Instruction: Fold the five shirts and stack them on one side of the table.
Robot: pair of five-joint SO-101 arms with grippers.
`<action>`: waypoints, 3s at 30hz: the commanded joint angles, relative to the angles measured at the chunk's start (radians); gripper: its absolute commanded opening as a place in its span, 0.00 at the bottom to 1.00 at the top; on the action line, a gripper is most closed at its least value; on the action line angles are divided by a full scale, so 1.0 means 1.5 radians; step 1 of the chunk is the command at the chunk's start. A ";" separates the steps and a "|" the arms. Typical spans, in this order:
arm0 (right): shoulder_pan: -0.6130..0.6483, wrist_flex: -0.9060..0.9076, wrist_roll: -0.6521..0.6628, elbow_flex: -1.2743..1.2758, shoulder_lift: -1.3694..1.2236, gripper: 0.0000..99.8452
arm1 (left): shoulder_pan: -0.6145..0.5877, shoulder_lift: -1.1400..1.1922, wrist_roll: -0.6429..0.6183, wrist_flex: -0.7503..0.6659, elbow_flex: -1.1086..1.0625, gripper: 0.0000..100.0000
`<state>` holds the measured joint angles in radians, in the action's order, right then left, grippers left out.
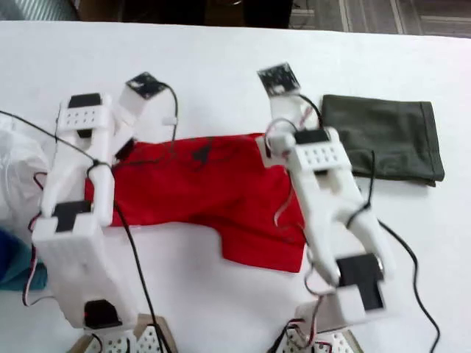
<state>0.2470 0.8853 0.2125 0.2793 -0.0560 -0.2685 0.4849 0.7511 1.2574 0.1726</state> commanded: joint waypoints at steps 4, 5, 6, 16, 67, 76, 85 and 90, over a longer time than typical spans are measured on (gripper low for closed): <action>0.026 0.055 -0.006 -0.267 -0.190 0.02 | -0.040 0.104 -0.018 0.072 0.165 0.03; 0.027 0.062 -0.006 -0.297 -0.224 0.02 | -0.044 0.124 -0.018 0.078 0.185 0.03; 0.027 0.070 -0.006 -0.324 -0.254 0.02 | -0.047 0.142 -0.018 0.082 0.204 0.03; -0.022 0.217 -0.004 -0.545 -0.459 0.02 | -0.097 0.320 -0.019 0.161 0.429 0.03; 0.120 0.025 0.141 0.343 0.267 0.02 | -0.070 -0.205 -0.023 -0.001 -0.272 0.03; 0.118 -0.025 0.141 0.361 0.171 0.02 | -0.072 -0.227 -0.024 -0.169 -0.445 0.03; 0.219 0.079 0.160 0.360 0.168 0.02 | -0.072 -0.227 -0.019 -0.189 -0.463 0.03; 0.232 0.170 0.225 0.360 0.236 0.02 | -0.072 -0.227 -0.019 -0.189 -0.463 0.03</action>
<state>0.5877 1.0756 0.5102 0.8239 0.2064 -0.3851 0.1519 0.7173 0.9981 -0.5194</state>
